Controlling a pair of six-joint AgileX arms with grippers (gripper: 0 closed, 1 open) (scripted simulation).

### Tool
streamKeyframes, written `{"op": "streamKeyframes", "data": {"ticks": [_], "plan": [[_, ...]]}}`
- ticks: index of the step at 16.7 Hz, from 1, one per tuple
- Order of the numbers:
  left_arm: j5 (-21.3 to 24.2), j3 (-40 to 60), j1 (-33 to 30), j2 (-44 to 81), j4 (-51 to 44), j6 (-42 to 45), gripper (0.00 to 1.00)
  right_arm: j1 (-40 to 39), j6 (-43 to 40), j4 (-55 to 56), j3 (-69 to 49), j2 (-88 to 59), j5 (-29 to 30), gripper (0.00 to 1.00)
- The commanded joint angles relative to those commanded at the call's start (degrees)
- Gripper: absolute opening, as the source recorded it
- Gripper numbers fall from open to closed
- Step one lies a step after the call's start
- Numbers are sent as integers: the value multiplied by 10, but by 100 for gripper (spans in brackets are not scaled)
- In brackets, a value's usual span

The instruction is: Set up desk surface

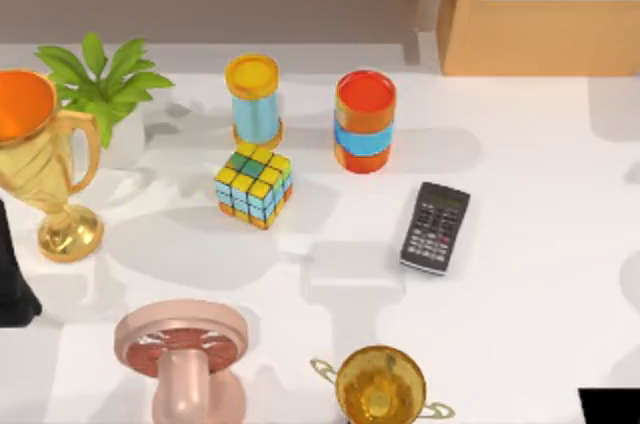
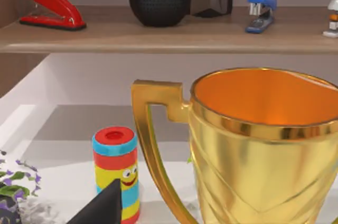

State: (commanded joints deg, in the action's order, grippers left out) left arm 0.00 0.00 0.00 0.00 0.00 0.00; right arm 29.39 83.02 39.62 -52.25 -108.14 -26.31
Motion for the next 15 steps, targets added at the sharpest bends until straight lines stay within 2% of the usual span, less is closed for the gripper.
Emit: {"op": "streamKeyframes", "data": {"ticks": [9, 15], "plan": [[0, 0, 0, 0, 0, 0, 100, -16, 4, -8, -56, -49, 18, 0], [0, 0, 0, 0, 0, 0, 100, -16, 4, -8, -56, -49, 18, 45]]}}
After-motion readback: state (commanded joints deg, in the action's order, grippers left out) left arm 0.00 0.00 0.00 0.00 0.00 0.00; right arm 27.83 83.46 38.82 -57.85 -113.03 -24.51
